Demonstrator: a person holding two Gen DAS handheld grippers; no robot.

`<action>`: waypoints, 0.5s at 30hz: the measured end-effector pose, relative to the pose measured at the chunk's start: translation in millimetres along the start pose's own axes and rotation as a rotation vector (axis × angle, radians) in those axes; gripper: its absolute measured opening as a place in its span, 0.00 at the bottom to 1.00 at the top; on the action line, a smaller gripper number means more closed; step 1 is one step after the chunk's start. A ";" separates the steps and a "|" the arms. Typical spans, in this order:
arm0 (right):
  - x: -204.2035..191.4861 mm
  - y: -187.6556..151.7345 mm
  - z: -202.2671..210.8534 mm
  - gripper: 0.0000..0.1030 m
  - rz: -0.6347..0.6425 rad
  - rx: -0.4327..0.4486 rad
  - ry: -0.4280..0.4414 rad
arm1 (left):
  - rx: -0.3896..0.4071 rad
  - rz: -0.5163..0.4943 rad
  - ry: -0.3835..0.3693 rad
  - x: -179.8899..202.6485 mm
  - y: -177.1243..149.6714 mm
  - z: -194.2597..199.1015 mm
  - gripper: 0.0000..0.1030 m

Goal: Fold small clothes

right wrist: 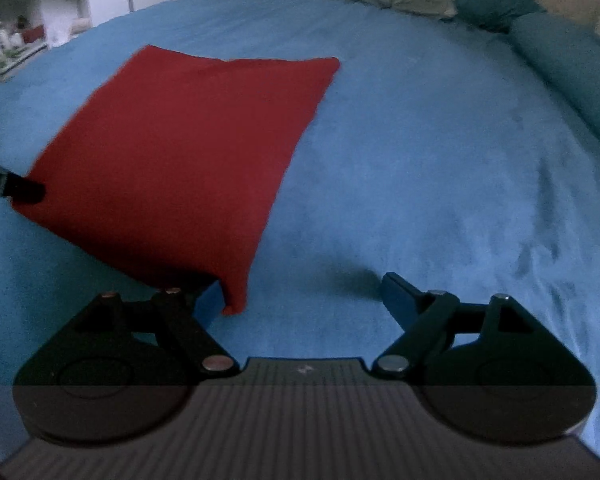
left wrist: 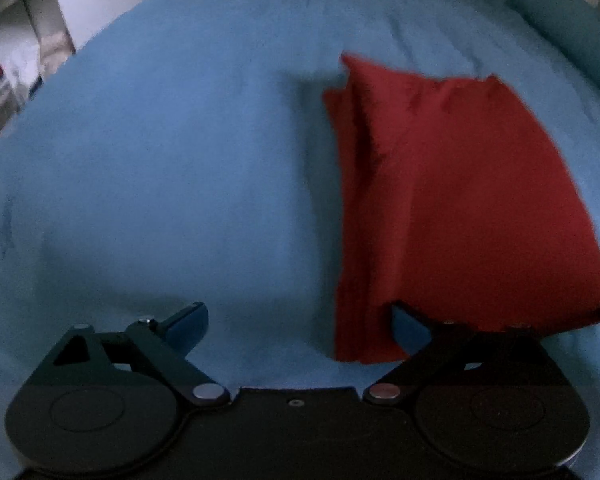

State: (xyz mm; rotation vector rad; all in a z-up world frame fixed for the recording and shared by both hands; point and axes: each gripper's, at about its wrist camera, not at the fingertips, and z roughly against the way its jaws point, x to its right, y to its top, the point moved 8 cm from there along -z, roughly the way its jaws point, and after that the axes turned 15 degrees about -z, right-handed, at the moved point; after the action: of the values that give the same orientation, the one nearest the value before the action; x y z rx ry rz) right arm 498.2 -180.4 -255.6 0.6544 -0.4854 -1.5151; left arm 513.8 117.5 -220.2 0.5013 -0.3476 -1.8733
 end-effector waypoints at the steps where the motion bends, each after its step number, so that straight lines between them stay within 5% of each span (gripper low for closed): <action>1: -0.7 5.0 9.0 0.95 0.024 0.013 0.011 | 0.021 -0.028 0.023 -1.5 7.6 10.4 0.95; 4: 0.4 29.9 35.2 0.98 0.077 0.055 0.022 | 0.097 -0.122 0.024 -3.3 35.7 33.5 0.99; 7: 5.2 64.4 42.6 1.00 -0.004 0.030 0.113 | 0.147 -0.150 -0.035 -5.8 70.0 35.1 1.00; 11: 16.0 102.8 13.7 1.00 -0.252 -0.060 0.211 | 0.129 -0.042 -0.203 -12.3 99.2 -6.6 1.00; 15: 18.2 101.6 -41.2 1.00 -0.455 -0.201 0.273 | 0.073 0.069 -0.301 -16.1 97.4 -52.7 0.84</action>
State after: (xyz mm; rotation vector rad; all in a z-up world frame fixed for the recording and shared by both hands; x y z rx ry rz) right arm 601.8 -200.5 -220.9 0.8345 0.0315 -1.8346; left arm 624.1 99.0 -217.5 0.2511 -0.6274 -1.8749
